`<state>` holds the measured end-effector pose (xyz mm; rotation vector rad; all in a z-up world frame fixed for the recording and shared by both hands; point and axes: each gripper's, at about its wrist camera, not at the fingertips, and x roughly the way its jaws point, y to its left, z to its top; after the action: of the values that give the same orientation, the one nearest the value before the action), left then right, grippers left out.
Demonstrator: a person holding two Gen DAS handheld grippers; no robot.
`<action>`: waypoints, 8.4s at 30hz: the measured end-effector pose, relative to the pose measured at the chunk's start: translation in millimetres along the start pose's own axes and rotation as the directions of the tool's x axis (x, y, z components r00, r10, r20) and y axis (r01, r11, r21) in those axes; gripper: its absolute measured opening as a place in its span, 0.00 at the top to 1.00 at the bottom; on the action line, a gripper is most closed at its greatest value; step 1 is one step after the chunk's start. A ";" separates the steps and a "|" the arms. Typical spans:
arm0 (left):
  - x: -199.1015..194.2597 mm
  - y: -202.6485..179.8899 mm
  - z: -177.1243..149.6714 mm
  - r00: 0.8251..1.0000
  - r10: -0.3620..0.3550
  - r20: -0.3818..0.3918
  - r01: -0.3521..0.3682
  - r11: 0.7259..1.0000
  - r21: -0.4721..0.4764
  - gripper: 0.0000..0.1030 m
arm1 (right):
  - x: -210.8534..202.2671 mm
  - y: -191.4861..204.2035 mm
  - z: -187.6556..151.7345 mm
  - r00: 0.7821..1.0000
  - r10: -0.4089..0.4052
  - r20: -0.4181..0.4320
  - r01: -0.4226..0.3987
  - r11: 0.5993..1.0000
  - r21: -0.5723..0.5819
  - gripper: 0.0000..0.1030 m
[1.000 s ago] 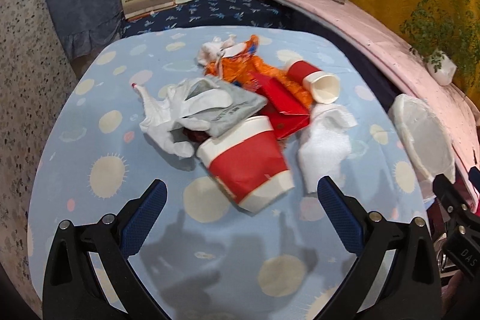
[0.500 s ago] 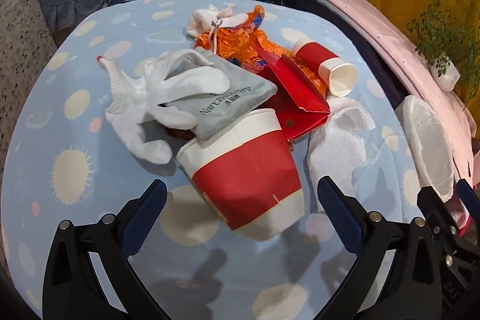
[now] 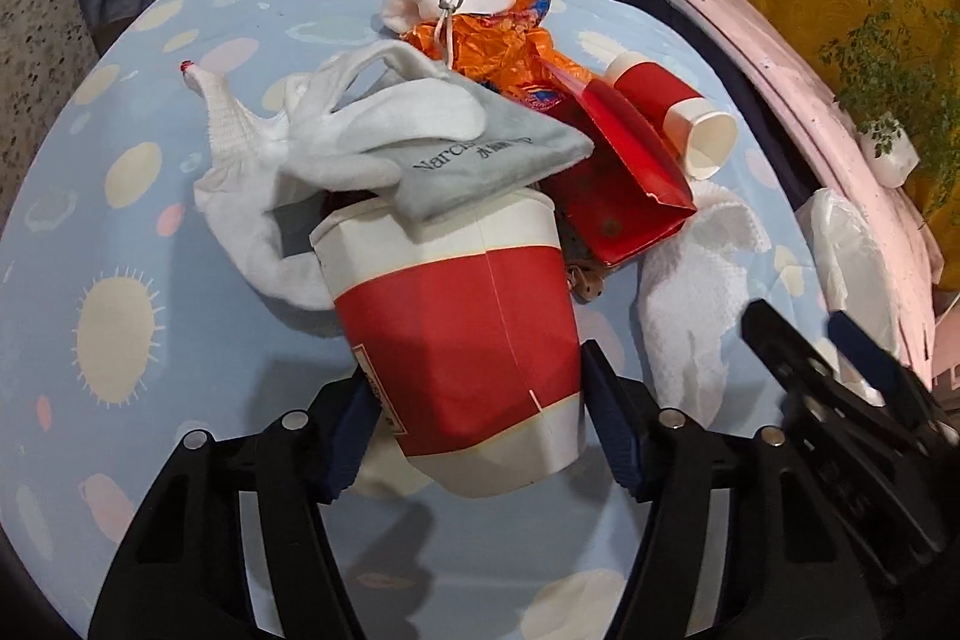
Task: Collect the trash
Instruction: 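Reach the right gripper to the white tissue and grasp it, then carry the tissue over the wastebasket and open the right gripper, then move both tools back over the remaining trash on the table, then grasp the red envelope with the right gripper while the left gripper grasps the white glove, then carry both items over the wastebasket and open both grippers, then return both tools to the table near the grey pouch and scrunchie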
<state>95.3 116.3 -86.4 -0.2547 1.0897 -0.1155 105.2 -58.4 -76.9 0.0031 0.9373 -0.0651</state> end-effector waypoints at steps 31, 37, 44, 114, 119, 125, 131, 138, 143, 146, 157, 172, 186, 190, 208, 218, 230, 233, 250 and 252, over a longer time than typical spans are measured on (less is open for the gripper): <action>-58.4 -26.9 -13.4 0.995 -0.061 0.085 0.051 0.992 0.112 0.56 | -74.9 -27.1 16.1 0.990 0.071 0.122 -0.077 0.996 0.043 0.98; -76.7 -52.0 -13.5 0.989 -0.092 0.116 0.073 0.984 0.164 0.56 | -101.6 -50.5 19.2 0.981 0.059 0.183 -0.074 0.995 0.072 0.98; -88.7 -103.6 -3.8 0.979 -0.160 0.130 0.122 0.957 0.262 0.56 | -127.8 -91.1 27.9 0.967 0.013 0.256 -0.045 0.992 0.117 0.98; -55.7 -105.9 51.6 0.977 -0.089 0.193 0.050 0.979 0.198 0.17 | -126.8 -95.8 41.7 0.968 0.003 0.250 -0.034 0.992 0.121 0.41; -57.9 -63.3 51.3 0.981 -0.033 0.194 0.005 0.990 0.141 0.17 | -119.0 -62.0 38.3 0.972 0.053 0.228 -0.071 0.995 0.073 0.40; -60.6 -16.8 49.0 0.978 0.036 0.206 -0.056 0.994 0.092 0.15 | -103.4 -23.2 30.2 0.977 0.100 0.189 -0.106 0.994 0.024 0.38; -58.0 25.1 48.1 0.971 0.117 0.207 -0.134 0.988 0.071 0.15 | -85.9 12.3 24.0 0.980 0.136 0.146 -0.133 0.991 -0.025 0.38; -47.6 72.8 52.7 0.978 0.133 0.161 -0.131 0.991 -0.025 0.15 | -58.3 47.3 26.5 0.980 0.171 0.103 -0.166 0.984 -0.060 0.38; -39.1 91.1 62.1 0.981 0.133 0.143 -0.124 0.990 -0.071 0.15 | -35.2 63.4 31.6 0.980 0.183 0.075 -0.178 0.982 -0.064 0.37; -31.0 93.8 67.1 0.986 0.113 0.125 -0.103 0.991 -0.083 0.15 | -23.3 69.6 35.1 0.980 0.191 0.059 -0.187 0.980 -0.061 0.37; 1.1 99.9 83.8 0.995 0.080 0.059 -0.072 0.988 -0.134 0.20 | 16.9 79.9 45.3 0.986 0.163 0.019 -0.162 0.984 -0.072 0.31; -9.2 78.3 84.0 0.996 -0.001 0.087 0.008 0.997 -0.071 0.96 | 26.6 62.6 36.9 0.988 0.154 -0.016 -0.155 0.987 -0.038 0.99; -88.8 3.3 89.5 0.966 -0.112 0.231 0.102 0.993 0.055 0.97 | -77.3 6.9 59.9 0.967 0.130 0.219 -0.140 0.990 0.032 0.99; -106.8 -32.1 91.6 0.953 -0.160 0.256 0.132 0.984 0.121 0.97 | -101.4 -17.6 63.8 0.957 0.113 0.266 -0.133 0.989 0.062 0.99; -140.7 -217.5 69.5 0.896 -0.390 0.214 0.269 0.858 0.438 0.97 | -161.2 -167.4 41.8 0.926 -0.122 0.358 0.022 0.962 0.271 0.99; -119.4 -293.9 55.8 0.884 -0.446 0.140 0.313 0.787 0.532 0.96 | -162.5 -234.1 27.0 0.922 -0.214 0.321 0.092 0.929 0.357 0.99; -79.6 -345.5 45.6 0.890 -0.452 0.058 0.336 0.737 0.587 0.96 | -139.5 -275.8 23.4 0.936 -0.245 0.252 0.126 0.903 0.411 0.99; -73.0 -350.0 44.6 0.896 -0.439 0.057 0.322 0.734 0.598 0.88 | -134.4 -280.1 24.5 0.935 -0.254 0.247 0.136 0.901 0.411 0.95; -69.3 -322.8 52.3 0.914 -0.386 0.125 0.264 0.799 0.541 0.47 | -133.0 -263.6 26.7 0.936 -0.241 0.256 0.131 0.915 0.382 0.71; -70.4 -317.9 52.6 0.916 -0.380 0.129 0.259 0.806 0.532 0.47 | -135.4 -258.8 27.5 0.936 -0.235 0.263 0.125 0.918 0.376 0.69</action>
<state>119.7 -167.3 80.2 0.0276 0.7396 -0.6586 32.7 -310.2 55.1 0.2350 0.6040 -0.3985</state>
